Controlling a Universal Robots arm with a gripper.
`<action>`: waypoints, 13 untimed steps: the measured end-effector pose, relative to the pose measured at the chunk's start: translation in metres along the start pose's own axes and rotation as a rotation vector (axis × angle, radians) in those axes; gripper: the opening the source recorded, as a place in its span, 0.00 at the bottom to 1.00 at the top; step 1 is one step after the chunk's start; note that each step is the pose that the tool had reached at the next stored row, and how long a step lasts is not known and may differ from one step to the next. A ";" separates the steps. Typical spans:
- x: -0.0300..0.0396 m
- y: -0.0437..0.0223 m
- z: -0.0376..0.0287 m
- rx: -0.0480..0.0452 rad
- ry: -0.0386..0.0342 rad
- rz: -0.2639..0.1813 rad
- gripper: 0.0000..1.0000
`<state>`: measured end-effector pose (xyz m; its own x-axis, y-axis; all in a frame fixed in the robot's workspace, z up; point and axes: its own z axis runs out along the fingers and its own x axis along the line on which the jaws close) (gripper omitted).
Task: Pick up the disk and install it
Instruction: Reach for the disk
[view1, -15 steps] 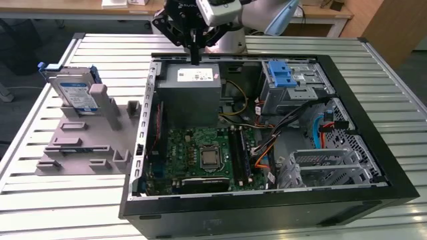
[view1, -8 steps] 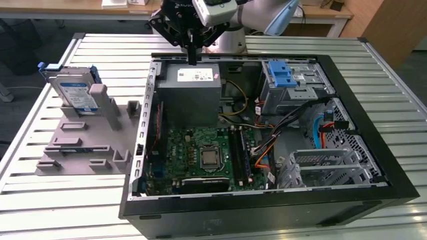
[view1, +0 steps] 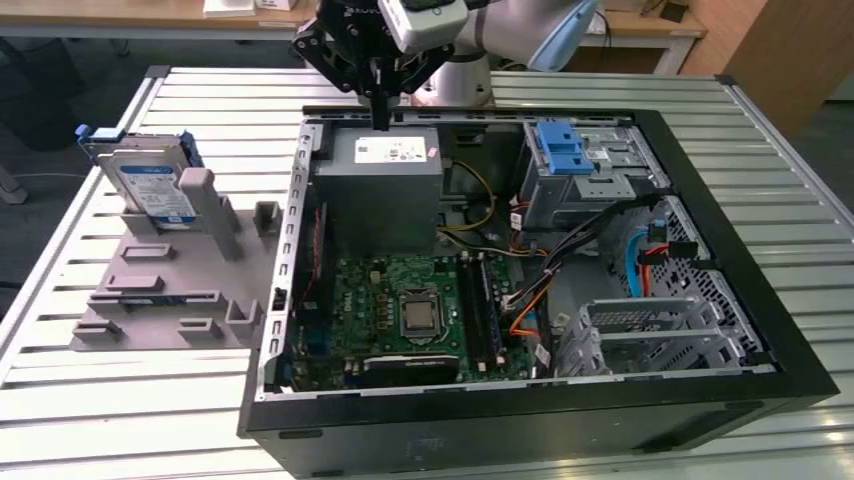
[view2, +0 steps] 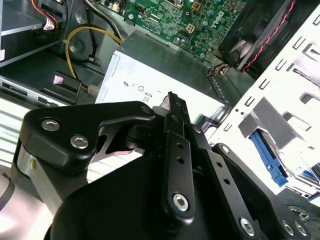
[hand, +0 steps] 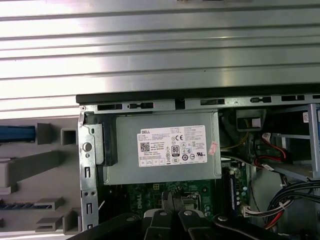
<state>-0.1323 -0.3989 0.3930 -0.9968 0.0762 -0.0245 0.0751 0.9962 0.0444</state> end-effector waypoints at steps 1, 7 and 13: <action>0.0005 0.0000 0.0000 0.0000 0.0000 0.000 0.11; 0.0025 -0.0002 0.0001 0.0000 0.0000 0.000 0.11; 0.0034 -0.0003 0.0003 0.0001 0.0001 0.000 0.11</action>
<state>-0.1357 -0.3989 0.3926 -0.9968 0.0762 -0.0244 0.0750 0.9962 0.0443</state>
